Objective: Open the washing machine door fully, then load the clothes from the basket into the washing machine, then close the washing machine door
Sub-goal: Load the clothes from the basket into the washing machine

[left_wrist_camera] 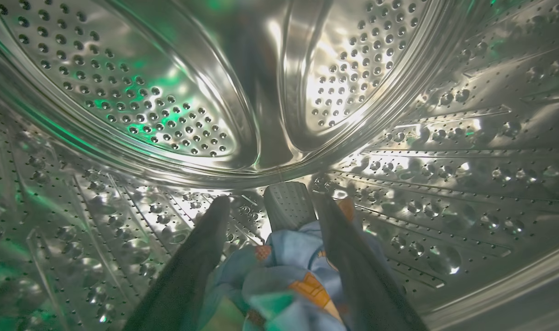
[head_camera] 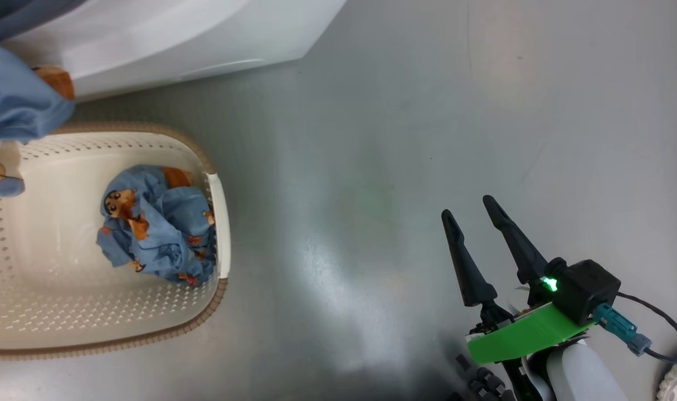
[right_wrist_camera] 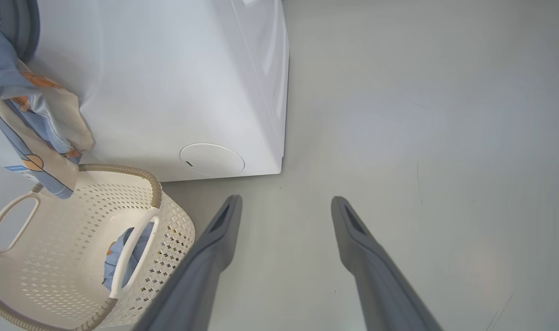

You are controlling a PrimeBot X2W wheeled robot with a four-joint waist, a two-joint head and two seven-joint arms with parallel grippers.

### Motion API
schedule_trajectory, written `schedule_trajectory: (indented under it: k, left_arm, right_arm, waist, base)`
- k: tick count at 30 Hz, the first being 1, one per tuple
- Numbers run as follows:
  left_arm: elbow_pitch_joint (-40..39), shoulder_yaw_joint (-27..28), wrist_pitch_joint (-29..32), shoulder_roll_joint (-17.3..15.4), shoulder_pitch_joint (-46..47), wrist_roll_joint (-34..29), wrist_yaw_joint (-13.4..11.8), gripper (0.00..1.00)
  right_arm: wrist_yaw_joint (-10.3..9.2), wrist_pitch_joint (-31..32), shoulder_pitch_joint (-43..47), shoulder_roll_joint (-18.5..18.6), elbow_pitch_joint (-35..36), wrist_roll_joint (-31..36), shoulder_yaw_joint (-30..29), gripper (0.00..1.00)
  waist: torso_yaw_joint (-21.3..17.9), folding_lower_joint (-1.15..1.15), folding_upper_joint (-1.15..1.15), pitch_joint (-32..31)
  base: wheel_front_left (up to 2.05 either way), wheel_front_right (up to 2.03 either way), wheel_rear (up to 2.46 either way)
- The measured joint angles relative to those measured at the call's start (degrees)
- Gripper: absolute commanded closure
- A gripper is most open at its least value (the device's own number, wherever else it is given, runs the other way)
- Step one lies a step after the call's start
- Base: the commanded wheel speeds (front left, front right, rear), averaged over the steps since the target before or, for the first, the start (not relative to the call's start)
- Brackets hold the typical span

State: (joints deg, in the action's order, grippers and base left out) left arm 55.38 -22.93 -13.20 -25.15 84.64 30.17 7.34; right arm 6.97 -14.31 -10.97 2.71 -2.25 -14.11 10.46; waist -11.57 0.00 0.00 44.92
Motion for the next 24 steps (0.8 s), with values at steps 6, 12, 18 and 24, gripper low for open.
schedule_trajectory:
  k: [6, 12, 18, 24]
  left_arm:
    - [2.6, -0.9, -0.5, 1.4, -0.2, 0.1, 0.1, 0.00]
    - [2.4, -1.0, -1.0, 3.7, -1.6, 1.0, 0.0, 0.00]
    - [-1.1, -0.7, -1.4, 5.5, -6.6, 2.7, 0.1, 0.00]
    - [-10.4, 1.3, -1.5, 6.8, -13.4, 2.3, -0.1, 0.00]
  right_arm:
    - [0.00, 0.0, -1.2, 0.0, -0.2, 0.0, -0.5, 0.00]
    - [0.00, 0.0, -2.0, 0.1, -0.4, 0.4, -2.2, 0.00]
    - [0.00, 0.0, -2.4, 0.2, -0.3, 1.0, -3.8, 0.00]
    - [0.00, 0.0, -3.1, 0.3, -0.3, 1.4, -4.7, 0.00]
  waist:
    - [1.2, 0.00, 0.00, -1.4]
    - [3.5, 0.00, 0.00, -2.7]
    - [5.8, -0.01, 0.00, -3.5]
    - [8.6, 0.00, 0.00, -4.4]
  base:
    - [0.00, 0.00, 0.00]
    - [0.00, 0.00, 0.00]
    - [0.00, 0.00, 0.00]
    - [0.00, 0.00, 0.00]
